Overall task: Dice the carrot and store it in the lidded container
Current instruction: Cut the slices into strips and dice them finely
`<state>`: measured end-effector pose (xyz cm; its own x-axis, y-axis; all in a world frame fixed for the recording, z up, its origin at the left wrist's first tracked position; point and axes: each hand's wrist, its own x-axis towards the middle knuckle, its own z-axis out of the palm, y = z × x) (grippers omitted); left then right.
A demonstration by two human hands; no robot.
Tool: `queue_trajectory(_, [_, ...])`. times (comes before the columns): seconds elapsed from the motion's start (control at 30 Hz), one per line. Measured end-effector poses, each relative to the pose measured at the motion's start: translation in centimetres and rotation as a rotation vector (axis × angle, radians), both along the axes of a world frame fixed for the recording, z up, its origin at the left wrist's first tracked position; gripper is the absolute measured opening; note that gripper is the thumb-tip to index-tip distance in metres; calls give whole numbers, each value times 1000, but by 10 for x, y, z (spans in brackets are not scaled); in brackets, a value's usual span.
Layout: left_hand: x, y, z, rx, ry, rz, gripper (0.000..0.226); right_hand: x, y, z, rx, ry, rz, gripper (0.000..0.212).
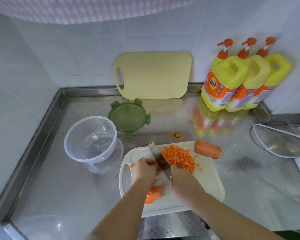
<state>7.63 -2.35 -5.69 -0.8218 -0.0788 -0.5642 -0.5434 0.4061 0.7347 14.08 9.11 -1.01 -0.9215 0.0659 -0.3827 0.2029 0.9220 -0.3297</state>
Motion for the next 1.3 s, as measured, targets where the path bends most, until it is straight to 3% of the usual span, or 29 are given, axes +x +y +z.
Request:
queue_trajectory(0.1, [-1,0,4,-32,6,-25,10,0,7,11,-117,92,-58,15])
queue_trajectory(0.23, [-5,-8,10,-1,31,-49,24,1,24,27,-131,174,-13,16])
queue_trajectory(0.33, [-14,-19,27,82,66,-77,15,3,38,39,-56,201,28,8])
queue_trajectory(0.47, [-36,-30,56,41,215,-115,14,11,54,40,196,317,126,29])
queue_trajectory(0.57, [-47,-24,82,-14,394,-356,24,16,67,36,359,318,210,49])
queue_trajectory(0.7, [-51,0,101,-168,321,-833,35,21,76,35,407,337,229,59])
queue_trajectory(0.83, [-53,24,102,-247,214,-1050,35,28,82,35,403,344,205,52])
queue_trajectory(1.03, [-44,50,80,-168,40,-982,40,35,91,37,403,312,161,49])
queue_trajectory(1.17, [-49,59,75,-268,228,-1050,38,36,94,36,430,258,148,49])
queue_trajectory(1.3, [-56,59,78,-131,244,-981,38,33,96,36,425,186,116,45])
